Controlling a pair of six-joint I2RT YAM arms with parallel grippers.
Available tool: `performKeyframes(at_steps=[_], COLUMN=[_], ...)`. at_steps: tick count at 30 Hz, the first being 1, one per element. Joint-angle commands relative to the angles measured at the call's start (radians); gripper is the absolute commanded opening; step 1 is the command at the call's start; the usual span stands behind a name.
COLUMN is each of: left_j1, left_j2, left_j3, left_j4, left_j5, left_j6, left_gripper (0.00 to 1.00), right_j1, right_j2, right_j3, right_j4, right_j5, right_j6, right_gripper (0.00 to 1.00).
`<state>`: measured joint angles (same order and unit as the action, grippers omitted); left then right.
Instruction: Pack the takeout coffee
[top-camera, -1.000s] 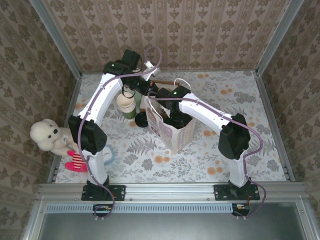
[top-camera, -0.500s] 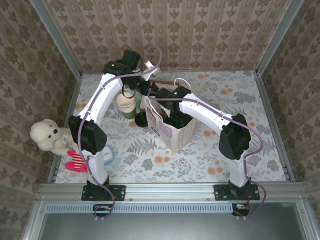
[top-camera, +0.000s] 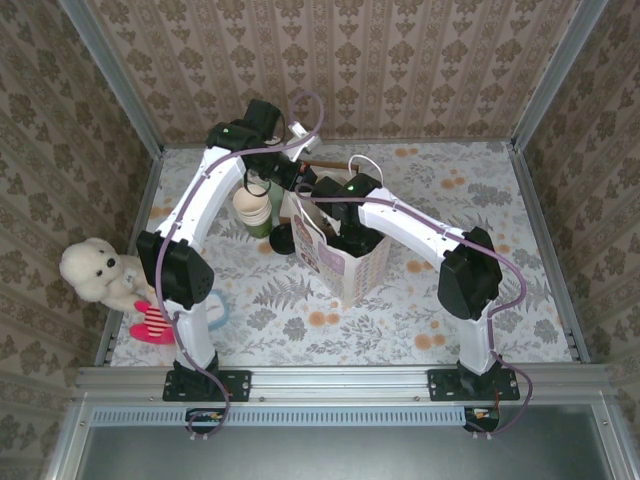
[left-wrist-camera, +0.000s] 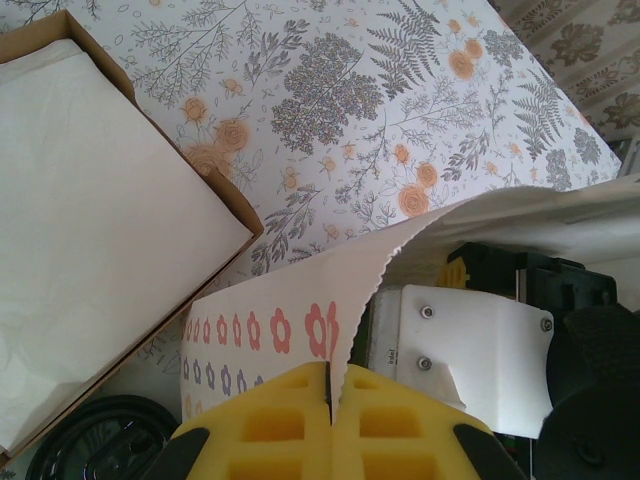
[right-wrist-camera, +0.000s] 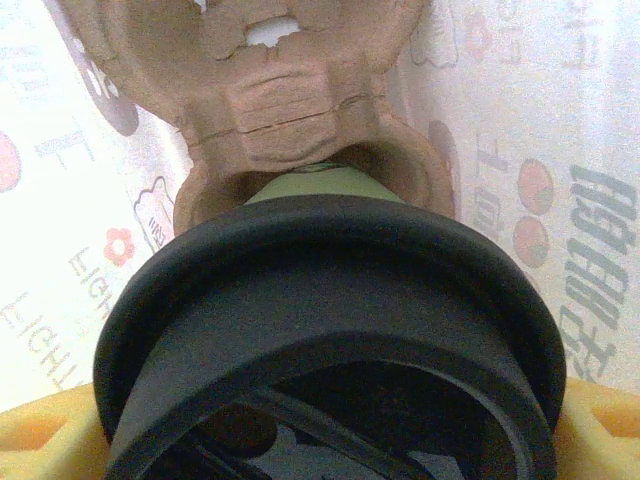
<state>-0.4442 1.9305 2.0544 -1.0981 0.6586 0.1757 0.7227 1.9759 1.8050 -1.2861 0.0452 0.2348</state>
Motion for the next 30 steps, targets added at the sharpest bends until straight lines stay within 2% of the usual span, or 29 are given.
performKeyframes(at_steps=[1, 30], left_j1=[-0.006, -0.005], left_j2=[-0.013, -0.017], left_j3=[-0.007, -0.019], left_j4=[0.004, 0.0], left_j5=[0.029, 0.027], left_j6=[-0.006, -0.017], left_gripper=[0.0, 0.0], right_j1=[-0.003, -0.003], right_j2=[-0.03, -0.04], right_j3=[-0.014, -0.051], right_j4=[0.047, 0.065], right_j5=[0.02, 0.018], right_j6=[0.009, 0.011], right_gripper=[0.58, 0.59])
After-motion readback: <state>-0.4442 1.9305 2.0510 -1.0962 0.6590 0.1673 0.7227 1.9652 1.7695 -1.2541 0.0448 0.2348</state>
